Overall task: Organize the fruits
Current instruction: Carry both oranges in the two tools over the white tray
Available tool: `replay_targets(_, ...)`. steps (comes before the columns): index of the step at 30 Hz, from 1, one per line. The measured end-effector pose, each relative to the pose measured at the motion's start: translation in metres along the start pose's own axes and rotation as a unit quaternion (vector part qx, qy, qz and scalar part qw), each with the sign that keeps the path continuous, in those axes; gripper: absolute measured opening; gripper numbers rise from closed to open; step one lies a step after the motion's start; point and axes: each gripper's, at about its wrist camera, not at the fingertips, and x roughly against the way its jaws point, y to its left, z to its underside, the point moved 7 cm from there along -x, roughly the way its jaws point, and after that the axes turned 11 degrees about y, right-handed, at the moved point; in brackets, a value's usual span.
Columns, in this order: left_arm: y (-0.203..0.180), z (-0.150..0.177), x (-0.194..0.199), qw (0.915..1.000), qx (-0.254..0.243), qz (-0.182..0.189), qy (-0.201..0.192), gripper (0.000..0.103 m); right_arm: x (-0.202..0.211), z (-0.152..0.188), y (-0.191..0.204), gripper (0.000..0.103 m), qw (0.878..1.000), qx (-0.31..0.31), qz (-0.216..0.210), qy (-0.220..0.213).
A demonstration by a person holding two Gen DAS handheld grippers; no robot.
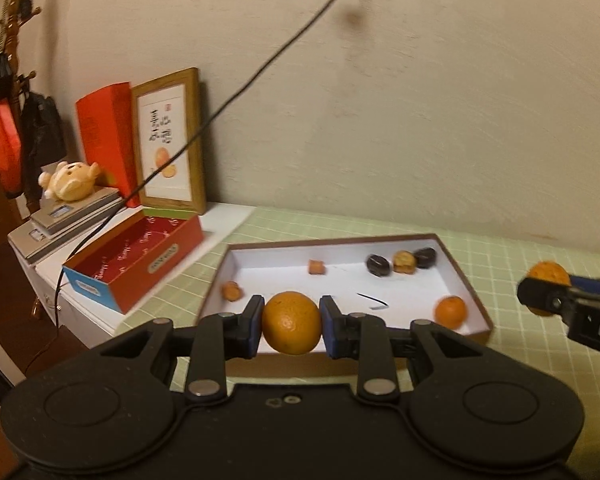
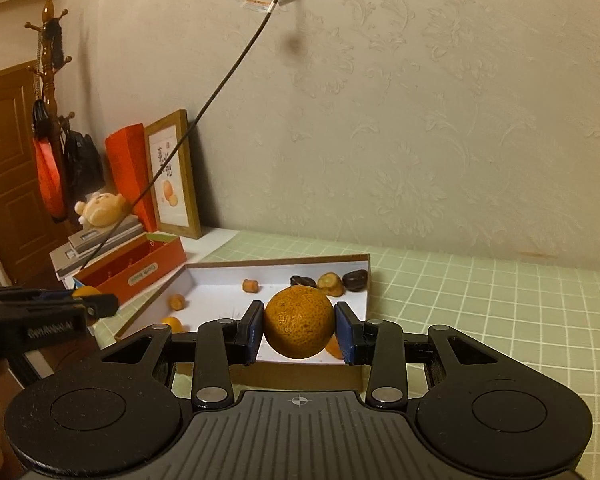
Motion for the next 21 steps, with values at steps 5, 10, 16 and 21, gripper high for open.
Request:
replay_targets(5, 0.024, -0.008, -0.017, 0.9995, 0.03, -0.001, -0.013, 0.02, -0.023, -0.007, 0.01, 0.038, 1.0, 0.013, 0.001, -0.002)
replay_targets(10, 0.038, -0.01, -0.041, 0.9993, 0.036, 0.007, -0.007, 0.02, -0.047, -0.007, 0.013, 0.038, 1.0, 0.022, 0.004, 0.006)
replay_targets(16, 0.039, -0.018, -0.058, 0.9994, 0.028, 0.019, 0.0, 0.02, -0.056, -0.013, 0.009, 0.038, 1.0, 0.009, 0.01, 0.008)
replay_targets(21, 0.037, -0.022, -0.058, 0.9989, 0.036, 0.03, -0.004, 0.02, -0.048, -0.016, 0.01, 0.038, 1.0, 0.007, 0.023, -0.003)
